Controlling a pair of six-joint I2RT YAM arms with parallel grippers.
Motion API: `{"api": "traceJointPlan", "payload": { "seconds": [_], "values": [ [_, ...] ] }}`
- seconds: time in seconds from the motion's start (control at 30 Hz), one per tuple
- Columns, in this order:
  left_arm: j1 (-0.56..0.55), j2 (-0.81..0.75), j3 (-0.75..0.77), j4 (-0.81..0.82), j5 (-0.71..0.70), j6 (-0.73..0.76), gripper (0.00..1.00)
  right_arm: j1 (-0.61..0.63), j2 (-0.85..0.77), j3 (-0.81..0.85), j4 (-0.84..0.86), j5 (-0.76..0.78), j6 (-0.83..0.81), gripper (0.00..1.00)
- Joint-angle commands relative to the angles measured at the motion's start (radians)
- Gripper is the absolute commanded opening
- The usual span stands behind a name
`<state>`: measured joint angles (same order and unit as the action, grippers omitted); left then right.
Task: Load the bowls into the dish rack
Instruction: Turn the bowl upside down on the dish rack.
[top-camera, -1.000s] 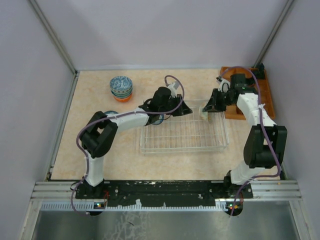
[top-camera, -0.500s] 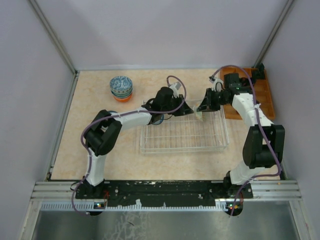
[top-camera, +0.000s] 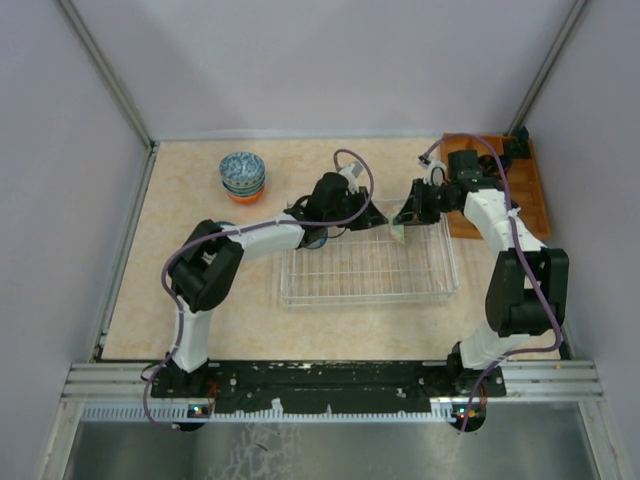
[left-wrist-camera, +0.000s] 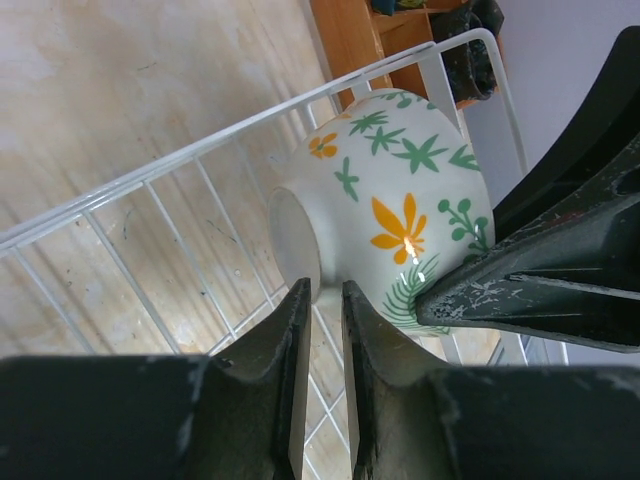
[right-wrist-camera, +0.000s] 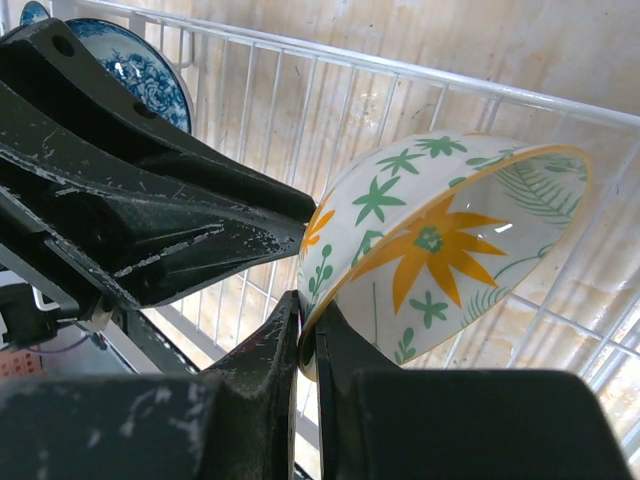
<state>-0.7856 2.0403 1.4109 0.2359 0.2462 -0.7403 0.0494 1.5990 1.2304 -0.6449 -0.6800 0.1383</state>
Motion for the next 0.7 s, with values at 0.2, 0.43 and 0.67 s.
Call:
{"api": "traceJointPlan", "payload": {
  "seconds": [0.2,0.43,0.67],
  "values": [
    [0.003,-0.011,0.0,-0.048,-0.091,0.026,0.23,-0.014,-0.005,-0.035,0.063,0.003,-0.005,0.0],
    [0.003,0.062,0.077,-0.082,-0.094,0.027,0.23,-0.018,-0.012,-0.045,0.074,-0.003,-0.003,0.0],
    [0.0,0.124,0.155,-0.115,-0.089,0.027,0.22,-0.019,-0.019,-0.058,0.084,-0.003,-0.002,0.0]
  ]
}}
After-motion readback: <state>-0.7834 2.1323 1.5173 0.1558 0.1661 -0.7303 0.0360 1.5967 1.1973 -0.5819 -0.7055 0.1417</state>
